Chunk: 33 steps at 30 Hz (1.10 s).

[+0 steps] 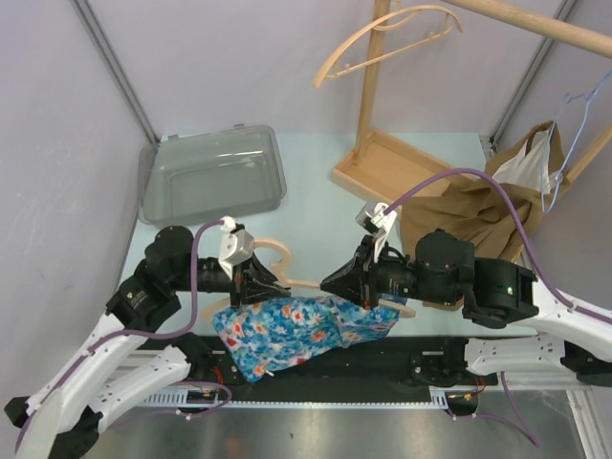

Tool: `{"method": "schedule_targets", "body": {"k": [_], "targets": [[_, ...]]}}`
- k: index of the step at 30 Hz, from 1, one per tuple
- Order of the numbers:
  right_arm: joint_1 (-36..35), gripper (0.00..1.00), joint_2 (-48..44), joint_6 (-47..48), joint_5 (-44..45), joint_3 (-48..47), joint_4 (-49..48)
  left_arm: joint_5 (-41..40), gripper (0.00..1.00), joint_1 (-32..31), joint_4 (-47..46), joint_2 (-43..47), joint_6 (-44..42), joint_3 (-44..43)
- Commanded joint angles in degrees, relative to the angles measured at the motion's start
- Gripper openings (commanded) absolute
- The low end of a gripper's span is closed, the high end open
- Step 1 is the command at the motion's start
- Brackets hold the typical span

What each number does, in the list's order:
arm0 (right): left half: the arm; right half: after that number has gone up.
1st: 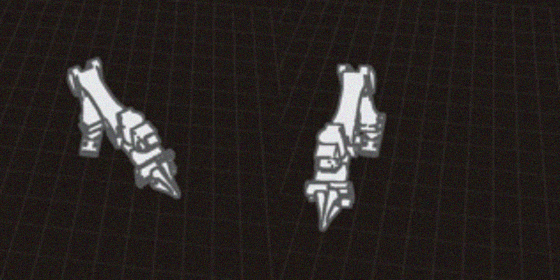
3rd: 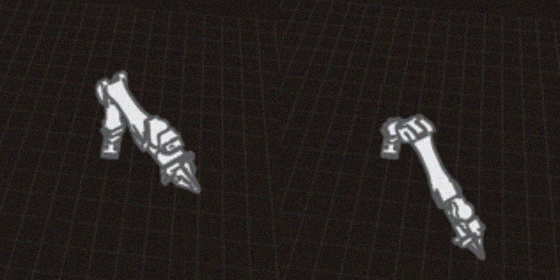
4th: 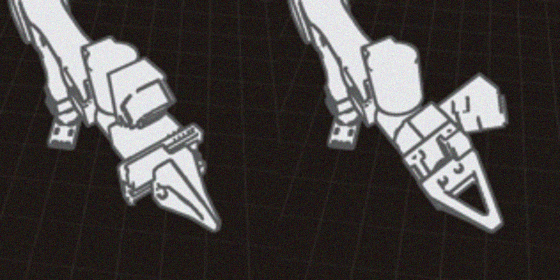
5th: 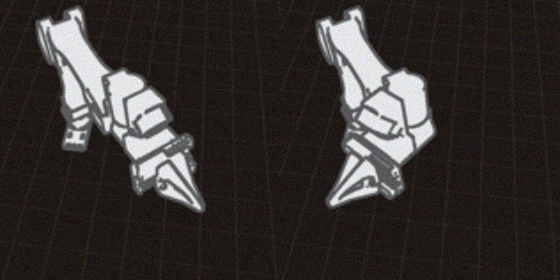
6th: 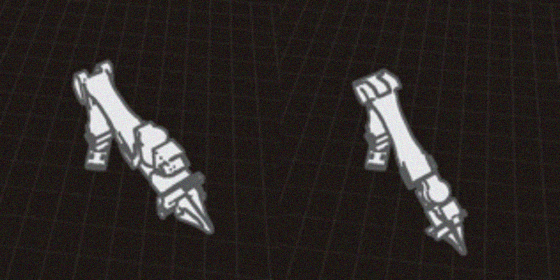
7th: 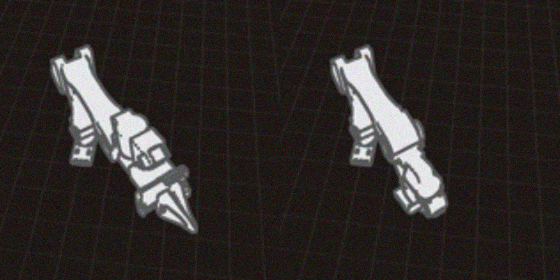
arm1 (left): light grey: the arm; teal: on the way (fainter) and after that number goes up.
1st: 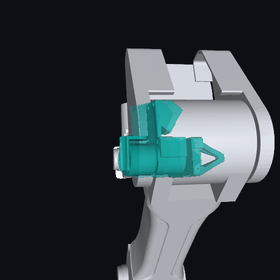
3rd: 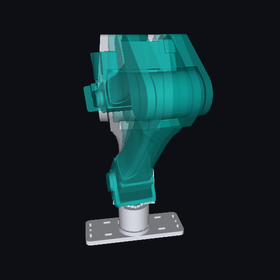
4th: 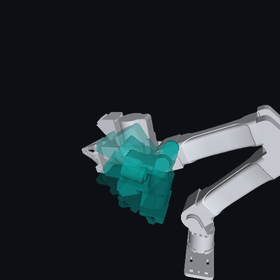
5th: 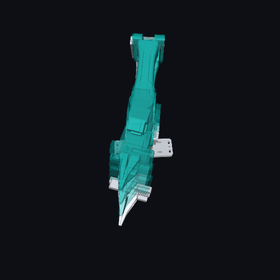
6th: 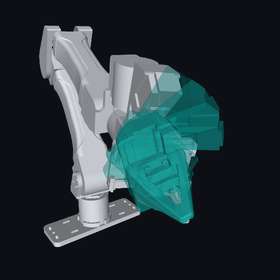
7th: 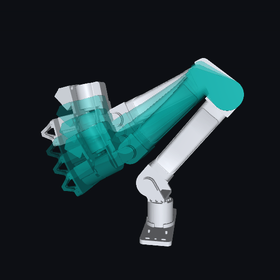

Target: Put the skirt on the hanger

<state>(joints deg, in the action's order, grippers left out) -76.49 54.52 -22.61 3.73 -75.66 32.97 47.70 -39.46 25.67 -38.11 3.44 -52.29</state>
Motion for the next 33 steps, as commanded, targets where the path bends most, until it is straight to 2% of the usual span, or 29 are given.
{"method": "schedule_targets", "body": {"k": [1, 3, 5, 9, 14, 21, 28, 31, 33], "targets": [[-0.9, 0.38, -2.0, 1.5, 0.8, -3.4, 0.2, -9.8, 0.0, 1.4, 3.6, -1.9, -1.8, -5.3], [-0.8, 0.54, -2.7, 4.6, 0.8, -3.7, 1.9, -9.0, 0.0, 1.4, 6.2, -1.8, -2.6, -6.4], [-0.9, 0.62, -3.4, 7.9, 0.3, -4.2, 3.4, -8.3, 0.0, 1.4, 9.3, -2.0, -3.3, -8.9], [-0.8, 0.66, -3.2, 12.5, -5.3, -6.8, 9.6, -6.0, 0.0, 1.4, 15.1, -3.3, -6.4, -14.1], [-0.9, 0.68, 0.0, 15.9, -4.7, -10.0, 15.4, -0.8, 0.0, 1.4, 22.0, -5.4, -9.4, -19.9], [-0.9, 0.71, 1.5, 21.2, -2.0, -14.6, 11.6, -0.4, 0.0, 1.4, 24.5, -6.0, -10.8, -21.0], [-0.7, 0.89, 4.4, 27.8, 0.1, -17.6, 11.1, 3.5, 0.0, 1.4, 26.0, -6.3, -11.6, -21.7], [1.2, 0.92, 6.7, 29.9, -2.7, -18.7, 14.1, 7.8, 0.0, 1.4, 28.1, -6.9, -13.3, -22.0], [5.1, 0.93, 8.3, 30.1, -9.4, -19.6, 15.9, 10.9, 0.0, 1.4, 29.2, -7.1, -14.9, -22.1]]}}
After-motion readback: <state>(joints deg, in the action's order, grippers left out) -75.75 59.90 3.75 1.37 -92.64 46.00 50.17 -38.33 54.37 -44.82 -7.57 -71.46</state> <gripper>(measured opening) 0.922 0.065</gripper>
